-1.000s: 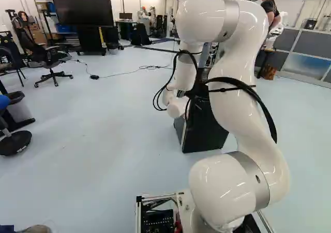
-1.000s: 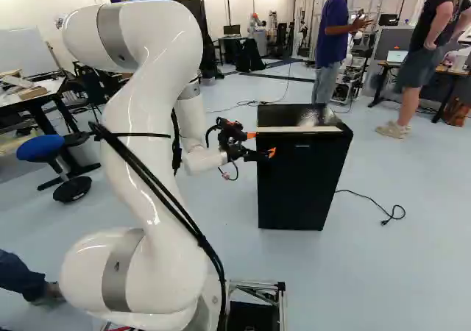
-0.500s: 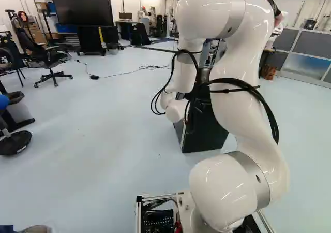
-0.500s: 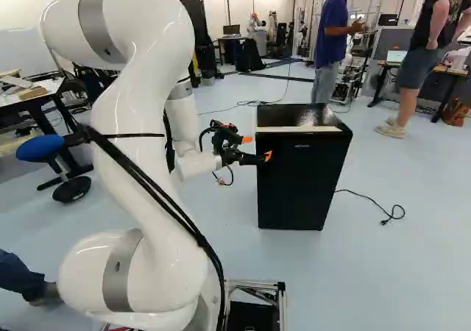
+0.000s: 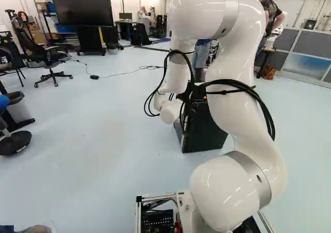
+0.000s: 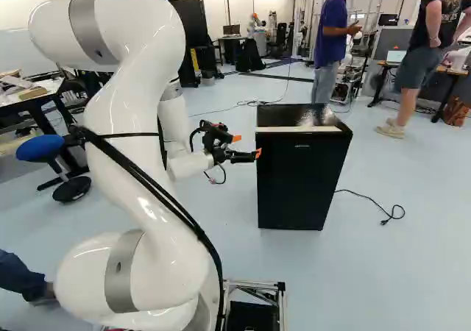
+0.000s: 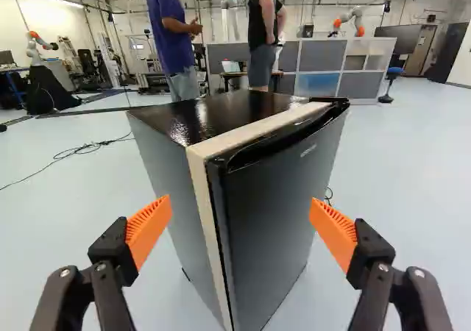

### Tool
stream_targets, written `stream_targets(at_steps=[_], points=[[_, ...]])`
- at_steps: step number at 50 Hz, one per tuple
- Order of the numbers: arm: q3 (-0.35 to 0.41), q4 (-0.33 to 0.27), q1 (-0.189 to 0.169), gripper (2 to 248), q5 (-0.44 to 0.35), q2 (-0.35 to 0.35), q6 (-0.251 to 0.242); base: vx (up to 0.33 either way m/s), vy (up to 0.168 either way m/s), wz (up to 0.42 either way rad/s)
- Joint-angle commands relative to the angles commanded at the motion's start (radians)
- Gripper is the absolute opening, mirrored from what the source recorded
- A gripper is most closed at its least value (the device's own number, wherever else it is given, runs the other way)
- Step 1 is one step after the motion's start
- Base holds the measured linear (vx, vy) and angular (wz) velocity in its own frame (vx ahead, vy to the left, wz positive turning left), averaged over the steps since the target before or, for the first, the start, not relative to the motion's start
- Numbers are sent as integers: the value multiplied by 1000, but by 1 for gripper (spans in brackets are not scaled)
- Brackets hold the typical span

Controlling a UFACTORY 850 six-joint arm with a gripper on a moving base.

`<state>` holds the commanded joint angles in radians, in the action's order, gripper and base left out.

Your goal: Grab a drink from the fridge

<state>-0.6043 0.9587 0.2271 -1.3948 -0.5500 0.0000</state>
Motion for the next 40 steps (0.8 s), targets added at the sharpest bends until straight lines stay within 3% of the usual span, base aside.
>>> stream_targets(at_steps=[14,40], points=[[-48,0,9,247,0,-30,0,0,0,0],[-117,0,-8,247,0,-72,0,0,0,0]])
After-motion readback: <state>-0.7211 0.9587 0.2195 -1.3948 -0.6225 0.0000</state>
